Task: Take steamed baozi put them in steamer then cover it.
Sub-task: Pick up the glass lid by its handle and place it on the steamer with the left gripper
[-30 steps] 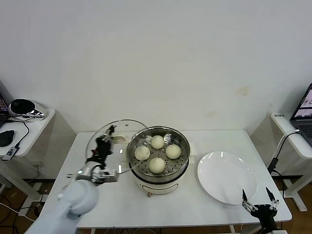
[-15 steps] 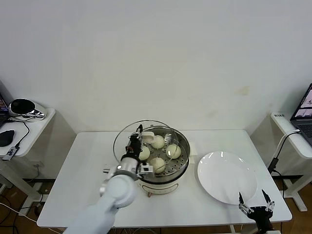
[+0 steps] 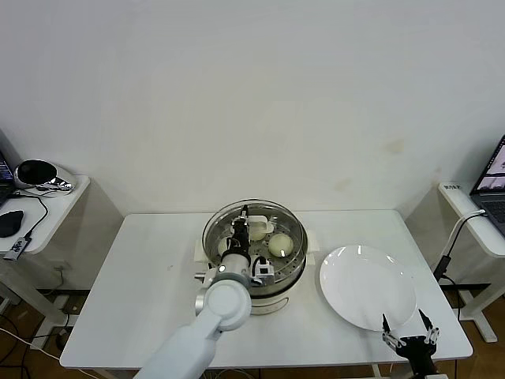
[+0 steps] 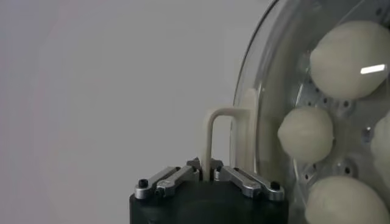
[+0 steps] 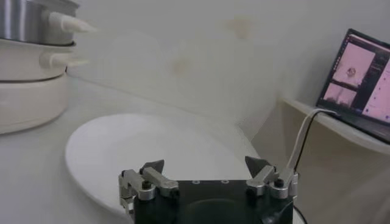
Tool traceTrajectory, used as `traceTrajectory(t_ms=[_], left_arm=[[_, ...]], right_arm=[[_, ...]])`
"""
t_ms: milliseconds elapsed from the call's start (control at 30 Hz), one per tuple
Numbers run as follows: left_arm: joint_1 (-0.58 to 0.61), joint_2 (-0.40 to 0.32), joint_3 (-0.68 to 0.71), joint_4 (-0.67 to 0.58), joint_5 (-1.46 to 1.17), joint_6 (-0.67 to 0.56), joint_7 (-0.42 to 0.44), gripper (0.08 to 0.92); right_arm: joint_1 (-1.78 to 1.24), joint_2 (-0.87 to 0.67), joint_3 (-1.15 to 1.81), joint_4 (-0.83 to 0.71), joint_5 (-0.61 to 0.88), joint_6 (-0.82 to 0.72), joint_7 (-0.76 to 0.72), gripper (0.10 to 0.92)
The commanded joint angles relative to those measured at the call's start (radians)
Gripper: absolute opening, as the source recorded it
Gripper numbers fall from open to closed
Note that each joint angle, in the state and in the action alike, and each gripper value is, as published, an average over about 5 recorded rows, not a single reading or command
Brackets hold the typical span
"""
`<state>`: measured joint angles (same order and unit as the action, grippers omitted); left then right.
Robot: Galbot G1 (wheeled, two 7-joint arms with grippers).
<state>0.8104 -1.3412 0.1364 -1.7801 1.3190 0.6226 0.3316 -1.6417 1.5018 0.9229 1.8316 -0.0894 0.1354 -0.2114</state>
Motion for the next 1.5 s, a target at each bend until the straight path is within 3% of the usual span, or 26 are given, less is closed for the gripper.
traceTrajectory(t_ms=[33, 1167, 1267, 1500], left_arm=[[-0.003, -0.056, 0.012, 0.042, 0.05, 0.007, 0.008, 0.152], [0.057, -0.074, -0.027, 0.048, 0.106, -0.035, -0.033, 0.153], [0.063, -0.076, -0.027, 0.039, 0.095, -0.037, -0.04, 0.193], [0.09, -0.073, -0.028, -0.008, 0.056, -0.032, -0.055, 0.39]], right_arm=[[0.001, 0.0, -0.002, -0.004, -0.005, 0.001, 0.001, 0.823], [0.001, -0.008, -0.022, -0.013, 0.001, 0.007, -0.002, 0.823], [0.002, -0.007, -0.024, -0.014, 0.0, 0.006, -0.002, 0.823], [0.001, -0.004, -0.028, -0.011, -0.003, 0.007, -0.003, 0.823]])
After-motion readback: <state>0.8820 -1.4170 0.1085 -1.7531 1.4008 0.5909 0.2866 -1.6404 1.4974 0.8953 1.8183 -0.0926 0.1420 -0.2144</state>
